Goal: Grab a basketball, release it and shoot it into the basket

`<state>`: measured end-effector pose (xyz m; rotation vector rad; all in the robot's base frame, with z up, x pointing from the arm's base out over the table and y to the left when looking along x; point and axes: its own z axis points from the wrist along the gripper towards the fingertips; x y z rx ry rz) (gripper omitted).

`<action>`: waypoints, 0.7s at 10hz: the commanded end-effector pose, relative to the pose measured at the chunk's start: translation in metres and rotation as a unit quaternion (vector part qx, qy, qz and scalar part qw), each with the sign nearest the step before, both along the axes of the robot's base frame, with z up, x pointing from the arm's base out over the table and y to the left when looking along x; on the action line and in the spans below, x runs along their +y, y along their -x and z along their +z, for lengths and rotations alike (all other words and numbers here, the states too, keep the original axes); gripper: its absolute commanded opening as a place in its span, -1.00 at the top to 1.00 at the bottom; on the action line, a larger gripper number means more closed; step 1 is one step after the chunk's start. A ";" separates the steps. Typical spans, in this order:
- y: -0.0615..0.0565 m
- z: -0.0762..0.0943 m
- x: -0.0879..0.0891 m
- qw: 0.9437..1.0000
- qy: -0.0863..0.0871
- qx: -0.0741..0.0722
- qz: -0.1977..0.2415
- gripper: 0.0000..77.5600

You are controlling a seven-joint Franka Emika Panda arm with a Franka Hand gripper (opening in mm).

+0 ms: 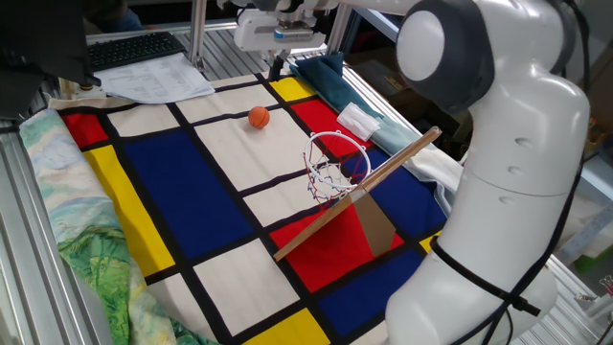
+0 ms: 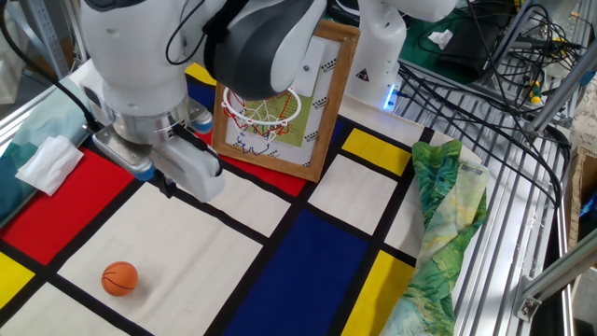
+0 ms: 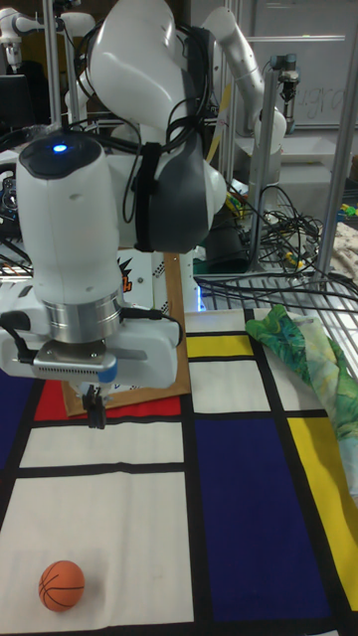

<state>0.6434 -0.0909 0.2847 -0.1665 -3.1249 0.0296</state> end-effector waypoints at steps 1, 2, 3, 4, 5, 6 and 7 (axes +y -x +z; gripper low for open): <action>-0.001 0.002 0.000 1.000 0.005 0.021 -0.017 1.00; -0.001 0.002 0.000 0.999 0.004 0.018 -0.033 1.00; -0.001 0.002 0.000 0.999 0.002 0.018 -0.035 1.00; -0.001 0.002 0.000 0.999 0.002 0.018 -0.041 1.00; -0.001 0.002 0.000 0.998 0.002 0.022 -0.058 1.00; -0.001 0.002 0.000 0.998 0.001 0.020 -0.063 1.00; -0.001 0.002 0.000 0.998 0.000 0.019 -0.065 1.00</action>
